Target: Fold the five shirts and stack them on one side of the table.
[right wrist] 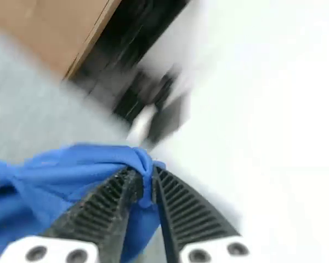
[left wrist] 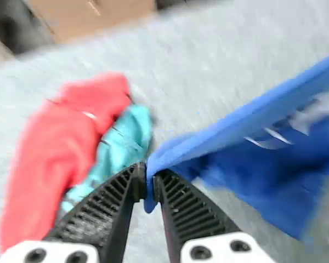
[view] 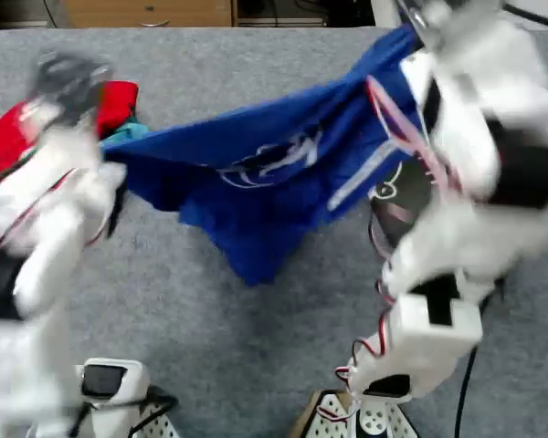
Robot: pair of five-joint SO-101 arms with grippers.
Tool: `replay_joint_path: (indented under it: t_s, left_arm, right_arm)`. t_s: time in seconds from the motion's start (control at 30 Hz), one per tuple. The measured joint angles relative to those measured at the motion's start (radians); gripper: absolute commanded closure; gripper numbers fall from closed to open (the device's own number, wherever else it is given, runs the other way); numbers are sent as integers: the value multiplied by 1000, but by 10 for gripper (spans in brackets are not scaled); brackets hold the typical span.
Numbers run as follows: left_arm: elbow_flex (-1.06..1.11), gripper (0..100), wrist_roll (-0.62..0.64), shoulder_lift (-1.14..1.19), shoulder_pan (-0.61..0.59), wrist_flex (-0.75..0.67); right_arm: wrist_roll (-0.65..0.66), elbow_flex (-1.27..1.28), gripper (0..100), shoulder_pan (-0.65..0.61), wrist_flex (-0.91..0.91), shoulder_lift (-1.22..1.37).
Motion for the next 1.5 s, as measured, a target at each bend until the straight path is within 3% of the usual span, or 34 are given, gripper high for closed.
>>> replay_joint_path:
  t_s: [0.27, 0.5, 0.83, 1.1, 1.17, 1.3, 1.4, 1.5]
  left_arm:
    - [-20, 981, 0, -278, -218, -23]
    - [-15, 981, 0, -333, -295, -35]
    - [261, 981, -55, -339, -301, -57]
    - [660, 981, -118, -330, -407, -367]
    - [781, 981, -138, -322, -450, -491]
    - [990, 981, -189, -322, -485, -700]
    - [1117, 981, -195, -322, -486, -812]
    - [1214, 981, -195, -322, -486, -908]
  right_arm:
    - [0, -83, 994, -34, -153, -203]
    - [0, -44, 994, -218, -2, -275]
    - [0, 551, 991, -325, 9, -342]
    - [196, 1169, 986, -446, -21, -348]
    - [215, 1304, 942, -462, -86, -348]
    - [219, 1516, 726, -480, -256, -345]
    - [219, 1557, 563, -486, -318, -299]
    - [219, 1556, 462, -485, -330, -245]
